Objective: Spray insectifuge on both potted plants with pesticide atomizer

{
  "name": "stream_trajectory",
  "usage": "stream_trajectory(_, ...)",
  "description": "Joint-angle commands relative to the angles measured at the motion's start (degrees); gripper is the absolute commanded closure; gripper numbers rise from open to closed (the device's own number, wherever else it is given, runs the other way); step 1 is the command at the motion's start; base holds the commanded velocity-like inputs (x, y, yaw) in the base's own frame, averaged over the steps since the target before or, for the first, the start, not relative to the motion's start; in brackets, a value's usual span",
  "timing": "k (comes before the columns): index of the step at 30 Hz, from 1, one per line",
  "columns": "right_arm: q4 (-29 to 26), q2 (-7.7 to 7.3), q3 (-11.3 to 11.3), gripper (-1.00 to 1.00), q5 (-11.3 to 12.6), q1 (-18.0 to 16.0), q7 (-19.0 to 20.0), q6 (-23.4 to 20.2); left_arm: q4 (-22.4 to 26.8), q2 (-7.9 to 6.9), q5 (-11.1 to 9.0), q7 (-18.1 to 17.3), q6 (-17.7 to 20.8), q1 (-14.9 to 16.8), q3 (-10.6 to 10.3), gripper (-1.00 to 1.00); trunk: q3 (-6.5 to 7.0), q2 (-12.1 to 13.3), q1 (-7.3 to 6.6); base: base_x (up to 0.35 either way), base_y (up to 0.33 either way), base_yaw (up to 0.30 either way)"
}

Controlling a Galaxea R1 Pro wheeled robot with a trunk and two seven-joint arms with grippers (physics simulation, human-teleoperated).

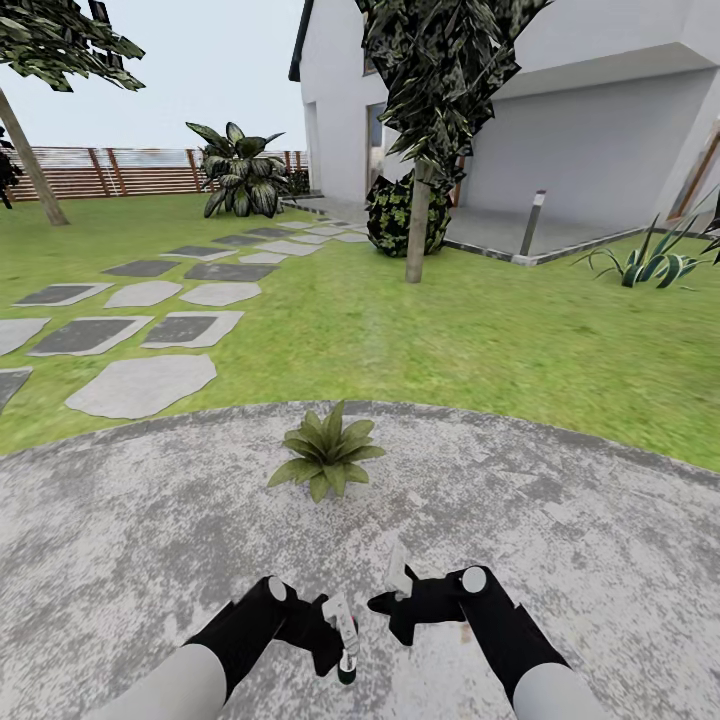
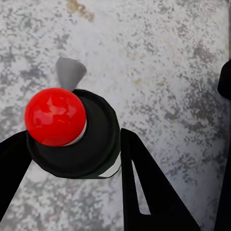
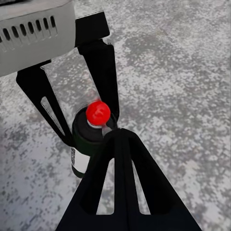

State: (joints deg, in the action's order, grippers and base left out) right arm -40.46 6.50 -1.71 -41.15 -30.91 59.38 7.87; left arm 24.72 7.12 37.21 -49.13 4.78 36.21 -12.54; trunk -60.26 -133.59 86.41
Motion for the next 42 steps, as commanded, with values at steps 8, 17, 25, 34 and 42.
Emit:
stream_trajectory(8,-0.05,0.09,-0.19,1.0,-0.6,-0.02,0.12,0.57,0.15,0.26,-0.09,-0.52,0.5,0.0,-0.03,1.0,-0.05,-0.02,-0.01,0.0,0.0,0.0)
stream_trajectory(17,-0.01,0.09,-0.16,1.0,-0.6,-0.02,0.12,0.57,0.19,0.28,-0.71,-0.95,0.5,0.09,0.05,1.0,-0.05,-0.02,-0.01,0.0,0.0,0.0)
stream_trajectory(25,0.11,0.09,-0.15,1.0,-0.6,-0.02,0.06,0.61,0.24,0.35,-1.03,-2.38,0.52,0.09,0.13,1.0,-0.05,-0.02,-0.01,0.0,0.0,0.0)
stream_trajectory(34,0.12,0.09,-0.14,1.0,-0.6,-0.02,0.11,0.59,0.68,0.35,-2.42,-2.55,0.55,0.09,0.18,1.0,-0.05,-0.02,-0.01,0.0,0.0,0.0)
stream_trajectory(42,0.12,0.09,-0.14,1.0,-0.6,-0.02,0.08,0.59,1.28,0.35,-4.21,-2.57,0.43,0.09,0.16,1.0,-0.05,-0.02,-0.01,0.0,0.0,0.0)
